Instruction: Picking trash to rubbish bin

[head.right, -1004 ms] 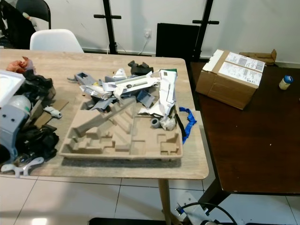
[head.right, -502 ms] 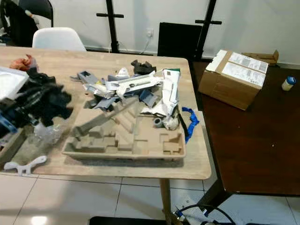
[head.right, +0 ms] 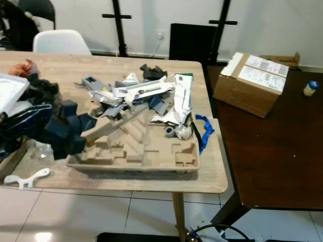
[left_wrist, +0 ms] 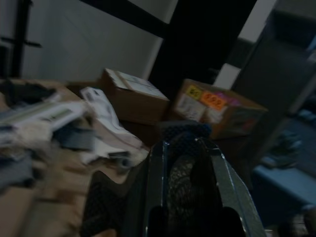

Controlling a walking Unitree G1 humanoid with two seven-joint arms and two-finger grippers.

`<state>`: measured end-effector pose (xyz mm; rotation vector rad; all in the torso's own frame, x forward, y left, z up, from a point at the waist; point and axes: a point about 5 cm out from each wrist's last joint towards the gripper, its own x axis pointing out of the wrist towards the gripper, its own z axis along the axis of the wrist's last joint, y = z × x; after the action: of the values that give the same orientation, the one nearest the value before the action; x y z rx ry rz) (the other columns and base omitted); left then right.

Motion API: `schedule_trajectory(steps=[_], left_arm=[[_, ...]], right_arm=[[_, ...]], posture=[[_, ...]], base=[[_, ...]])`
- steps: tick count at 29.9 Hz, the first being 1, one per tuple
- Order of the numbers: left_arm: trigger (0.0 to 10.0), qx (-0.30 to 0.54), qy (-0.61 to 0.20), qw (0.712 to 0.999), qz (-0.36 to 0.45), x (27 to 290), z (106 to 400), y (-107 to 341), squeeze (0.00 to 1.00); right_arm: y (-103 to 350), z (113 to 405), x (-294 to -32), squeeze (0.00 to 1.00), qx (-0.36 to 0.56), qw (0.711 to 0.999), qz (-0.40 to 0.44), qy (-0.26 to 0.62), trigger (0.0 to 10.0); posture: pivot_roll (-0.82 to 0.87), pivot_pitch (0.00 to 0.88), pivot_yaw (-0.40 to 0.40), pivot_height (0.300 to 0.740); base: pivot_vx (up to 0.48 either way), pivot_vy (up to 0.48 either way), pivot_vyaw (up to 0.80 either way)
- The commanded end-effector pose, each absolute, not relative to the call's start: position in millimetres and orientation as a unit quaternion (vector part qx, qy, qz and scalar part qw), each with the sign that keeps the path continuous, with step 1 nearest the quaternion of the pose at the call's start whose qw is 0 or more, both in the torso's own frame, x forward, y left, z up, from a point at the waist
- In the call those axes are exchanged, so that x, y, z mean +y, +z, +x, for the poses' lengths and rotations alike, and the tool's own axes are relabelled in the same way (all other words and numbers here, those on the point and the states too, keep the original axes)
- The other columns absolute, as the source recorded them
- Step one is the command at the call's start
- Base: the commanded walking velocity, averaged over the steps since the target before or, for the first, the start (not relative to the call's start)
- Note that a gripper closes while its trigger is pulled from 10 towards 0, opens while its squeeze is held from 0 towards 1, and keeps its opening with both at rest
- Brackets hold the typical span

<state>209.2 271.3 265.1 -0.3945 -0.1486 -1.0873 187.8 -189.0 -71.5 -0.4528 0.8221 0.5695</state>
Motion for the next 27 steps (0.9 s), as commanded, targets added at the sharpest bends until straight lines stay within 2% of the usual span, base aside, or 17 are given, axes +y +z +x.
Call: schedule_trajectory(steps=[1, 2, 4, 5, 6, 13, 17, 21, 23, 24, 27], left_arm=[[0.0, -0.016, -0.569, 0.797, -0.203, 258, 189, 263, 0.00], [0.0, 0.007, -0.581, 0.787, -0.207, 254, 183, 259, 0.00], [0.0, 0.007, -0.581, 0.787, -0.207, 254, 183, 259, 0.00], [0.0, 0.048, -0.591, 0.780, -0.199, 248, 177, 251, 0.00], [0.0, 0.153, -0.591, 0.774, -0.170, 240, 164, 221, 0.00], [0.0, 0.248, -0.570, 0.765, -0.170, 238, 151, 189, 0.00], [0.0, 0.390, -0.502, 0.764, -0.109, 244, 133, 119, 0.00], [0.0, 0.409, -0.431, 0.803, -0.051, 251, 136, 86, 0.00], [0.0, 0.425, -0.336, 0.838, 0.059, 266, 142, 50, 0.00], [0.0, 0.425, -0.336, 0.838, 0.059, 266, 142, 50, 0.00], [0.0, 0.430, -0.256, 0.863, 0.075, 268, 143, 15, 0.00]], right_arm=[[-76, 178, -193, 0.00, 0.407, 0.849, -0.209, 0.263, 10.0], [-76, 178, -193, 0.00, 0.408, 0.848, -0.210, 0.265, 10.0], [-76, 178, -193, 0.00, 0.408, 0.848, -0.210, 0.265, 10.0], [-77, 177, -193, 0.00, 0.409, 0.847, -0.210, 0.266, 10.0], [-77, 176, -193, 0.00, 0.411, 0.847, -0.209, 0.267, 10.0], [-78, 174, -192, 0.00, 0.412, 0.846, -0.207, 0.267, 10.0], [-80, 171, -191, 0.00, 0.416, 0.844, -0.207, 0.269, 10.0], [-80, 171, -191, 0.00, 0.417, 0.843, -0.209, 0.269, 10.0], [-80, 171, -191, 0.00, 0.417, 0.843, -0.211, 0.266, 10.0], [-80, 171, -191, 0.00, 0.417, 0.843, -0.211, 0.266, 10.0], [-80, 173, -190, 0.00, 0.416, 0.844, -0.213, 0.261, 10.0]], posture=[[0.04, 0.102, -0.022, 0.740], [0.04, 0.107, -0.024, 0.740], [0.04, 0.107, -0.024, 0.740], [0.04, 0.109, -0.025, 0.740], [0.04, 0.112, -0.024, 0.740], [0.04, 0.123, -0.024, 0.740], [0.03, 0.133, -0.023, 0.740], [0.03, 0.136, -0.022, 0.740], [0.02, 0.131, -0.019, 0.740], [0.02, 0.131, -0.019, 0.740], [0.03, 0.125, -0.017, 0.740]], base=[[0.000, 0.000, 0.00], [0.000, 0.000, 0.00], [0.000, 0.000, 0.00], [0.000, 0.000, 0.00], [0.000, 0.000, 0.00], [0.000, 0.000, 0.00], [0.000, 0.000, 0.00], [0.000, 0.000, 0.00], [0.000, 0.000, 0.00], [0.000, 0.000, 0.00], [0.000, 0.000, 0.00]])
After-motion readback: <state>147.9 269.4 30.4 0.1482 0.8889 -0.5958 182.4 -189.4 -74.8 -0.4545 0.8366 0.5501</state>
